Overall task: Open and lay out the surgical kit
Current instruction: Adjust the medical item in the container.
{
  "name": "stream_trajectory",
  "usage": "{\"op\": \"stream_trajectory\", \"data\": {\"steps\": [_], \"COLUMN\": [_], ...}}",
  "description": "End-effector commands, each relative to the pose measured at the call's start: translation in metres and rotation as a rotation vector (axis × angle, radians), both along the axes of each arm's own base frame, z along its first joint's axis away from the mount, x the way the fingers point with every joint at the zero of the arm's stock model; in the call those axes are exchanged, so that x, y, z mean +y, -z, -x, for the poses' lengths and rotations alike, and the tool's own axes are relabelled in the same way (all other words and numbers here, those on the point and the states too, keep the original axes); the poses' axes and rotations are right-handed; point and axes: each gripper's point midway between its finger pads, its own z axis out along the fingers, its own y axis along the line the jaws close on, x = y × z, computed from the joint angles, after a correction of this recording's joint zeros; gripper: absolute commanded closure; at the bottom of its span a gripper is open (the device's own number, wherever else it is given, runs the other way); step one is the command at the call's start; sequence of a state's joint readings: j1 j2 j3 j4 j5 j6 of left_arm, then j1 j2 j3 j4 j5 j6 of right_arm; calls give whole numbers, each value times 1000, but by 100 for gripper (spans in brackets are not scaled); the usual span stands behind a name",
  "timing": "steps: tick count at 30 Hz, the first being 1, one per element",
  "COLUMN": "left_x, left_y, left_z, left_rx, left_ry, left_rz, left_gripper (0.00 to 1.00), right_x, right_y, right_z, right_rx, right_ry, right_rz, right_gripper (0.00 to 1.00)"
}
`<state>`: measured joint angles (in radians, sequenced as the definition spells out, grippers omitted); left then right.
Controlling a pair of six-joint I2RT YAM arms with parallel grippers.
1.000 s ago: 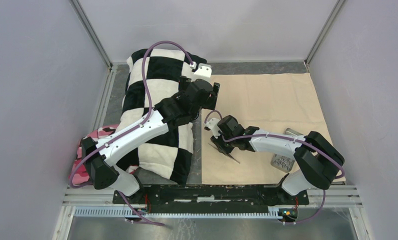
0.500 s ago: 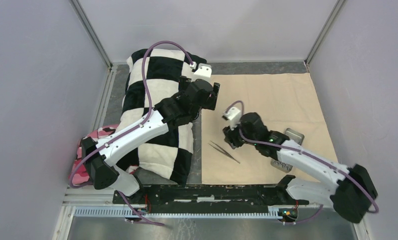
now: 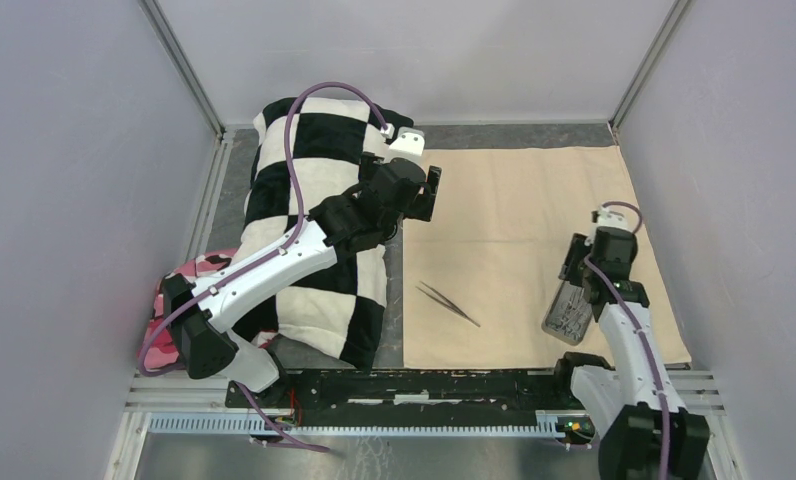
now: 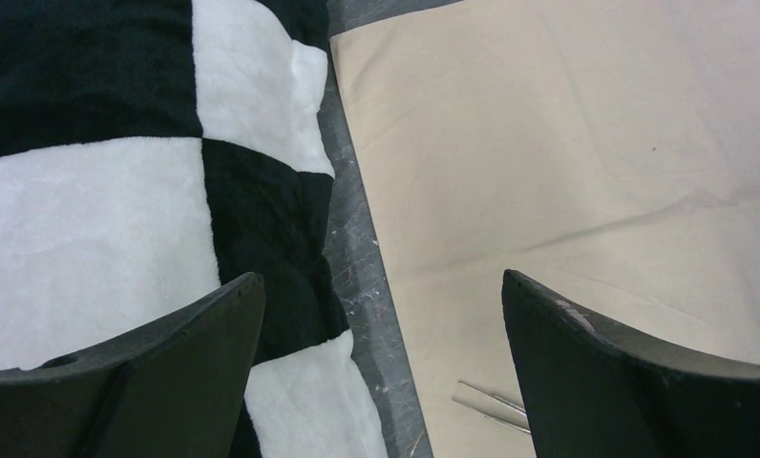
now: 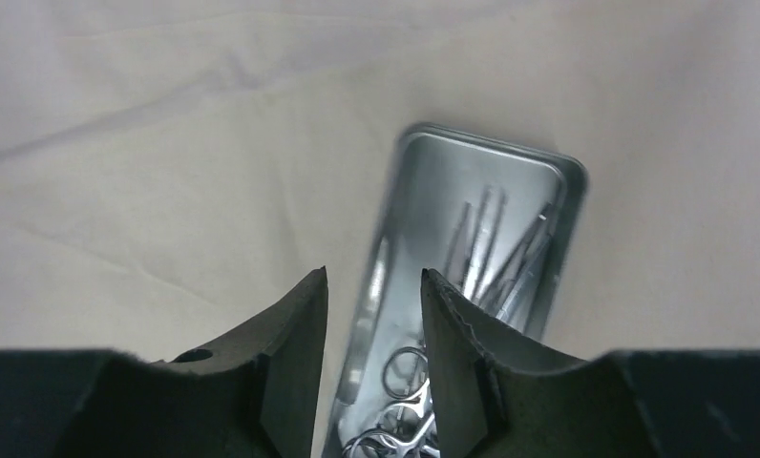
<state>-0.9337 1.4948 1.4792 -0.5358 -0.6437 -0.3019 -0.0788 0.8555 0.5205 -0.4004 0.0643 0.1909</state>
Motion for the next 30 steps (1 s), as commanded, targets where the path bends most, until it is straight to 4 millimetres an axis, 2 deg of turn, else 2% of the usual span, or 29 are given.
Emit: {"op": "stream_trajectory", "data": {"steps": [1,3,7,15,22,30], "left_x": [-3,-3,-4,-6,-6,-6], "left_y": [-34,-34,-33,-29,-28,-25], "left_z": [2,2,1,0,0,-1], "left_rx": [-59,-59,-57,-54,-55,-51], "left_ry": [0,2,4,6,6,6], "left_rz": [113,110,104,96,89,81], "left_gripper": [0,0,0,0,0,0], "right_x": [-18,-28,-25,-22,-22,-24], "right_y": [22,34,46,46,48,59], "right_z": [15,25,31,13,1,-2], "right_rx": [56,101,151,98,68,79], "right_ry": [117,175,162,123,111,117], "right_rz": [-169,-222,-299,-336,-354,-360], "right_gripper": [56,59,60,60,65,71]}}
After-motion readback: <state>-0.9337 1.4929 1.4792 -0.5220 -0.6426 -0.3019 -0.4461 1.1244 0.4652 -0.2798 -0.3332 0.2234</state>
